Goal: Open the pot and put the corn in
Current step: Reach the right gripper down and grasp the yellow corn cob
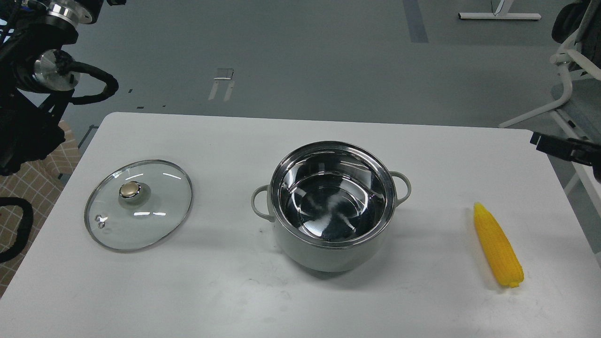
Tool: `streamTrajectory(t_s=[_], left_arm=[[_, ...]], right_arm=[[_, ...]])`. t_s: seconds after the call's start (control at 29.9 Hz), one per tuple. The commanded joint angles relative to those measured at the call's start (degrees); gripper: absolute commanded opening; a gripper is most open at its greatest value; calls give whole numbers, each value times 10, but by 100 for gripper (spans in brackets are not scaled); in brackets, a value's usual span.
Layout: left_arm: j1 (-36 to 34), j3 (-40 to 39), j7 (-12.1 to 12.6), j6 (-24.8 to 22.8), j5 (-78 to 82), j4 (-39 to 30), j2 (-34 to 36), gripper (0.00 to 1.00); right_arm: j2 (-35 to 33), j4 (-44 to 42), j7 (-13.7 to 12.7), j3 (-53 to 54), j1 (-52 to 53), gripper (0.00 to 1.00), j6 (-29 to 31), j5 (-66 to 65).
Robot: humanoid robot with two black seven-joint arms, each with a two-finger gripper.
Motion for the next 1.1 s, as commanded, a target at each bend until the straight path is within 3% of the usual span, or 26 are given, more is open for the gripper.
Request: streamTrajectory(t_s=[0.0,0.33,0.57,0.67,0.77,0.8,0.87,0.94,1.0,1.07], left_arm=[[4,1,0,-17,0,-2,-1,97],[30,-7,-6,-29,-3,-38,-20,97],[33,-17,-4,-28,-3,-47,-18,97],[34,-20,-5,-27,-3,-47,-18,97],[37,-20,-5,-27,-3,-47,-14,97],[39,-21,-5,-26,-3,-47,-12,97],[40,-21,-5,-25,-5,-47,-12,97],[40,-20,-4,-20,-5,-47,-11,97],[40,-20,-4,-18,-5,-47,-10,97],[40,-21,-4,-18,-3,-47,-11,97]], right_arm=[[24,0,-1,-18,-17,100,0,-20],[61,7,0,-67,-69,100,0,-79],[71,14,-1,-70,-103,93,0,-88],[73,15,-2,-70,-108,80,0,-88],[76,16,-1,-70,-110,57,0,-93],[76,14,-2,-70,-110,44,0,-101],[76,12,-1,-70,-110,30,0,-115],[77,13,-1,-70,-110,6,0,-122],[77,15,-1,-64,-110,0,0,-122],[82,16,-1,-60,-107,0,0,-121]])
